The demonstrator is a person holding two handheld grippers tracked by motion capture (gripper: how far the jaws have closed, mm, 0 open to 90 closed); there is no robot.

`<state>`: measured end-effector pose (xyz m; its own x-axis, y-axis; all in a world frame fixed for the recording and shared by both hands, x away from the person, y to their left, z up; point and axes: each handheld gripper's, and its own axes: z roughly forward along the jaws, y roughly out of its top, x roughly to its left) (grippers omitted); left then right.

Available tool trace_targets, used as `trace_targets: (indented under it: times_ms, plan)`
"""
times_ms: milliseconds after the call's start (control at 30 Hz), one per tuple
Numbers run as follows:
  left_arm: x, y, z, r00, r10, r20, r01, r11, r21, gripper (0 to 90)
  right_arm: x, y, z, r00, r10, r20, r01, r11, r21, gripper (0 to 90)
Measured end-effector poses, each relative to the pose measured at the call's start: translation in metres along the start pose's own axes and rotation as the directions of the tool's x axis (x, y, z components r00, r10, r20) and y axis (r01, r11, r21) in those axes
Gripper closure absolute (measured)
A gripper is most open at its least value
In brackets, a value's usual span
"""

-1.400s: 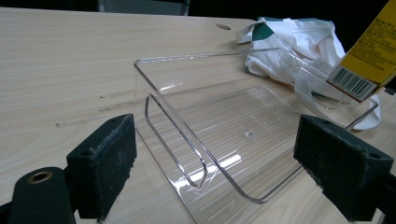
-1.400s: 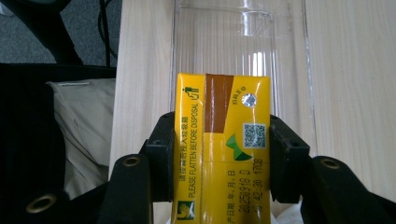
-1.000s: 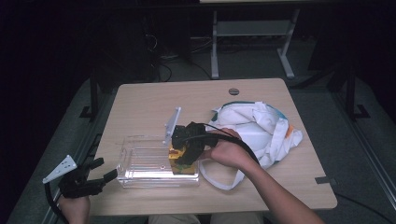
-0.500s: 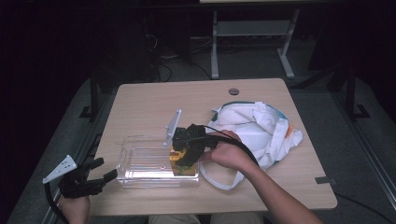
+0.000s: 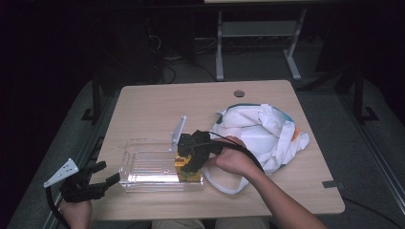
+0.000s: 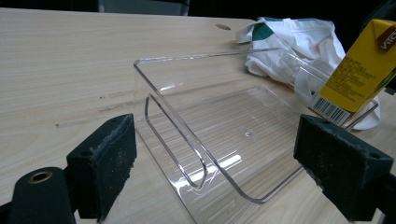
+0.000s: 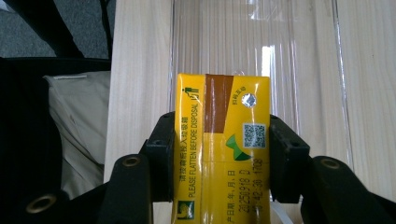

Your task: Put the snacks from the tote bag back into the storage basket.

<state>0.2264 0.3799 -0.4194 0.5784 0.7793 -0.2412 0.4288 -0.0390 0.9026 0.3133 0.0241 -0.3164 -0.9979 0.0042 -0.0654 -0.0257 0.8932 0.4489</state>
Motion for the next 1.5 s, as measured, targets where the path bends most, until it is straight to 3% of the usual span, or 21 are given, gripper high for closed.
trace_targets:
  times_ms: [867,1500]
  plan:
    - [0.001,0.000,-0.001,1.0000,0.007,0.000,-0.007,0.9999,0.007,12.8,-0.001,-0.017,0.024,0.9994,0.030,-0.016,-0.030,1.000,0.006,52.0]
    - [0.001,0.000,-0.001,1.0000,0.007,0.000,-0.007,1.0000,0.006,12.8,-0.001,-0.020,0.035,0.9992,0.022,-0.033,-0.022,1.000,0.011,51.8]
